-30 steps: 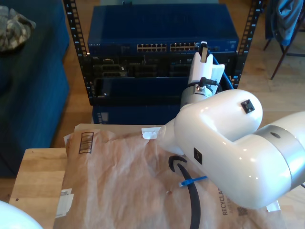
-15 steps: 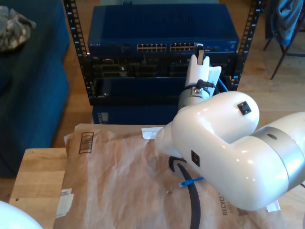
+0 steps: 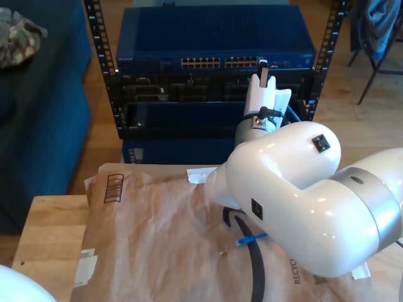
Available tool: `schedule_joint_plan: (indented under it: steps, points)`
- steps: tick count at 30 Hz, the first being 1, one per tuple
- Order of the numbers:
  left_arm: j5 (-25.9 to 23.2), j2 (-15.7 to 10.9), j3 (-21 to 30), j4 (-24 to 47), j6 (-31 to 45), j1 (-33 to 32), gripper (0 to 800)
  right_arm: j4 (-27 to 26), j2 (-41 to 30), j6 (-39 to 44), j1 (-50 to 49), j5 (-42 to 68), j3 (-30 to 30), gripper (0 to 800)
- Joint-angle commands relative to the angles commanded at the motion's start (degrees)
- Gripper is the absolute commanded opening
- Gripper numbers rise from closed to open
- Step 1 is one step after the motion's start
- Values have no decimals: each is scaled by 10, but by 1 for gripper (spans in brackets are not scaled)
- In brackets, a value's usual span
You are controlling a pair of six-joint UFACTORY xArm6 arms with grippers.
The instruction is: Grab the cable and plug it in
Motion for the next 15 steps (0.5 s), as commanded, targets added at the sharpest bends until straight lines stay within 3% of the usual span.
schedule_joint_plan:
  steps: [15]
  points:
    - [0, 0, 0, 0, 0, 0, 800, 1, 2, 0, 3, 1, -4, 0]
